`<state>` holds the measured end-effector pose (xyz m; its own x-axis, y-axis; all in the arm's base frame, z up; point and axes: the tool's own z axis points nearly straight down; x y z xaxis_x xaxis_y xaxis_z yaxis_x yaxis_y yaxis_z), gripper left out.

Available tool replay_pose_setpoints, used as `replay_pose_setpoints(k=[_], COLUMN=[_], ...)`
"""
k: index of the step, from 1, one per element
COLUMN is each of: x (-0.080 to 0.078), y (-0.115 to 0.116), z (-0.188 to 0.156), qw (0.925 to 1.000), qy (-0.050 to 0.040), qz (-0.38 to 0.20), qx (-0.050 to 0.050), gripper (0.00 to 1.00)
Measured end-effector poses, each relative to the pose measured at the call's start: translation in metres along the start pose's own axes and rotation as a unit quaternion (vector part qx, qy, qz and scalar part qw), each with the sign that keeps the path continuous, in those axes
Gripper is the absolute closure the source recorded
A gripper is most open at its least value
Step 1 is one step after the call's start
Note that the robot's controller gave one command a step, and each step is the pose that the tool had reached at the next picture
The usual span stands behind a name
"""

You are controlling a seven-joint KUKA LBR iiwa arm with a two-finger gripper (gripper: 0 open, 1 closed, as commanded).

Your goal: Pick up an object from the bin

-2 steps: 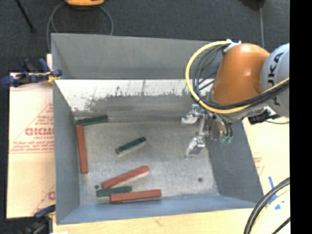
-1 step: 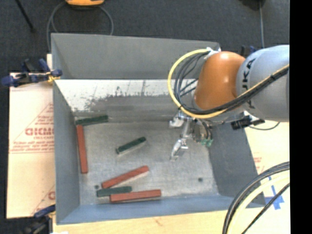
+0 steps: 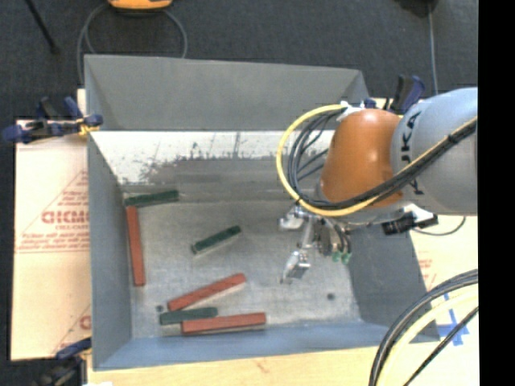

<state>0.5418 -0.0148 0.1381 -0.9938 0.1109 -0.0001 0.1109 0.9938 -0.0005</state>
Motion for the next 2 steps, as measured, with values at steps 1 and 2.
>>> replay_pose_setpoints(k=[1, 2], x=[0.023, 0.025], y=[0.026, 0.073], z=[0.012, 0.059], qw=[0.9977, 0.9992], qy=[-0.0012, -0.0014], qz=[-0.068, -0.041], qx=[0.000, 0.001], gripper=[0.00, 1.00])
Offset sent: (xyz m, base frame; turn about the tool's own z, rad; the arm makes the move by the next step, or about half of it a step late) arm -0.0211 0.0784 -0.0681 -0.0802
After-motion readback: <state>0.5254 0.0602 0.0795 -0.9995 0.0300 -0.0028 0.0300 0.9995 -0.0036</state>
